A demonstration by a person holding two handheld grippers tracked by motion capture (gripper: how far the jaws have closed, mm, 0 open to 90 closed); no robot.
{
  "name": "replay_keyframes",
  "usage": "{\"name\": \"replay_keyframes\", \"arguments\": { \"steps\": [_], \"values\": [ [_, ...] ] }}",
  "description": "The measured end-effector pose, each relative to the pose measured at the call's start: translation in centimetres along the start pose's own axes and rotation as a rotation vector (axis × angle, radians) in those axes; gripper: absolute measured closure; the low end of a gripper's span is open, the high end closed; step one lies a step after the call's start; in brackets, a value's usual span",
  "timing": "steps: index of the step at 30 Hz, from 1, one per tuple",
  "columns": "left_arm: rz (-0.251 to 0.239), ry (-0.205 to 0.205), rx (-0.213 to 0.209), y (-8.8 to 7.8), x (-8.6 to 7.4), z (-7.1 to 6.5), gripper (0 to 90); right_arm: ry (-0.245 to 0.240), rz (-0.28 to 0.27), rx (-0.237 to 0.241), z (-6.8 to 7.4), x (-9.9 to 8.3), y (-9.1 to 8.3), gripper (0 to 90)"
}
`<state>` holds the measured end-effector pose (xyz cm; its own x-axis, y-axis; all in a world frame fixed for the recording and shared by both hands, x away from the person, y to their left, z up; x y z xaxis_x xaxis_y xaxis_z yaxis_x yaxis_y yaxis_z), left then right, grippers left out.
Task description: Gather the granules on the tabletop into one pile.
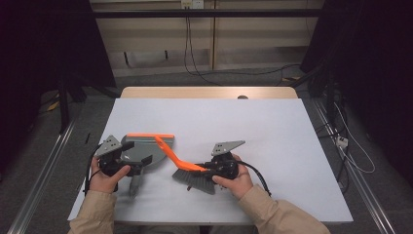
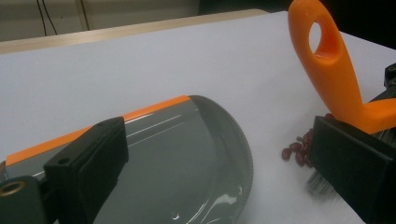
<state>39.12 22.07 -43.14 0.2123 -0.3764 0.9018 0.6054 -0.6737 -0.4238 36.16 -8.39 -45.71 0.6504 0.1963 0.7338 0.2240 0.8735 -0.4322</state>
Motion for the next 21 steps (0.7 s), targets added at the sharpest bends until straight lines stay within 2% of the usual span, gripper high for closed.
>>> {"name": "replay_keyframes", "arguments": {
  "steps": [7, 11, 15, 18, 21],
  "values": [
    [-0.001, 0.0, 0.0, 0.0, 0.0, 0.0, 5.1, 0.003, -0.015, -0.018, -0.5, 0.1, -0.6, 71.0],
    [-0.003, -0.001, -0.001, 0.0, 0.0, 0.0, 5.1, 0.021, -0.028, -0.027, -0.9, 0.2, -1.1, 71.0],
    [-0.003, -0.001, 0.0, 0.0, 0.0, 0.0, 5.1, 0.032, -0.061, -0.003, -1.0, 0.6, -1.5, 71.0],
    [-0.005, -0.006, 0.003, -0.1, 0.1, 0.0, 5.1, 0.038, -0.081, 0.01, -0.5, 0.9, -1.7, 71.0],
    [-0.007, -0.008, 0.007, -0.2, 0.1, 0.1, 5.1, 0.025, -0.087, 0.027, 0.7, 1.0, -1.4, 71.0]
  ]
}}
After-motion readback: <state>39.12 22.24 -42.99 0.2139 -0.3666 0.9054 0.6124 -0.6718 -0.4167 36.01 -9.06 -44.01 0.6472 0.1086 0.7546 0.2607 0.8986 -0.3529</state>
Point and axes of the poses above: each handheld gripper's, and its own axes: y roughly forward along the jaws, x roughly out of its top, z roughly to its left, the point moved 3 cm from there along y, roughly forward along the jaws, and after that the axes turned 13 degrees about y, right-handed, at the moved point
